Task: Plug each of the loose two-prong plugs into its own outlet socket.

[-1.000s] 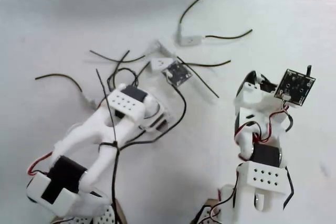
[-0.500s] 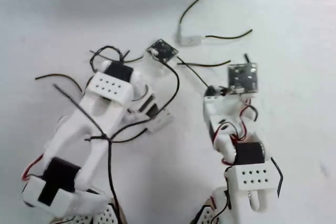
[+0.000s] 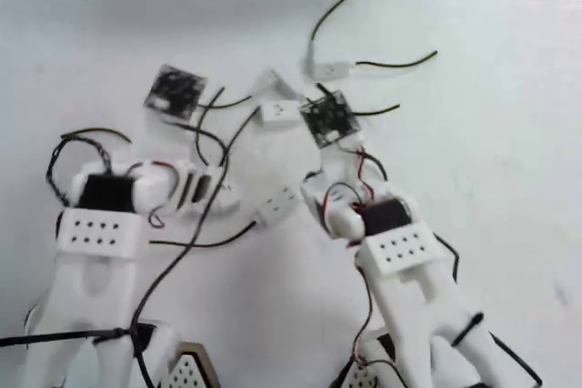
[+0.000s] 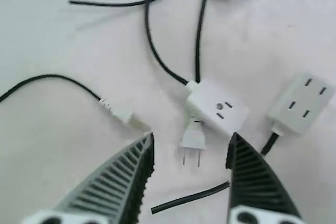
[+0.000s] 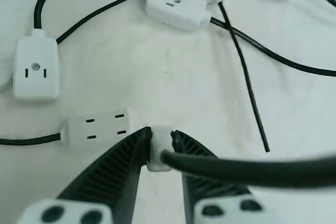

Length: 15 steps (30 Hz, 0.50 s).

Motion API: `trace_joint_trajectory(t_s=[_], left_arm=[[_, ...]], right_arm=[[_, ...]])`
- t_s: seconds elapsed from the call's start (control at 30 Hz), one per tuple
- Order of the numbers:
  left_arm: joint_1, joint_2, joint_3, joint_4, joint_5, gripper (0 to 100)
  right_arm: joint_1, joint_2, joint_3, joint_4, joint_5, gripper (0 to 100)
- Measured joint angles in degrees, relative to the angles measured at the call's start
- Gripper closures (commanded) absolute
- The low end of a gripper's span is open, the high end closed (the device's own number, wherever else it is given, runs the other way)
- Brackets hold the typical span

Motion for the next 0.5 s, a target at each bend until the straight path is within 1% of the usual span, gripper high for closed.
trace_joint_trajectory(t_s=[0.2, 0.33, 0.5], left_arm=[[-6.07, -1.93, 10.20, -7.38, 1.32, 77], [-6.51, -1.93, 16.26, -13.54, 1.76, 77], [-6.59, -2.02, 17.23, -14.86, 1.76, 77]], right_arm=[[-5.10, 5.63, -2.90, 0.88, 1.49, 98.1], [-8.44, 6.24, -2.99, 1.41, 1.49, 98.1], [-9.76, 9.32, -2.99, -0.53, 1.49, 98.1]])
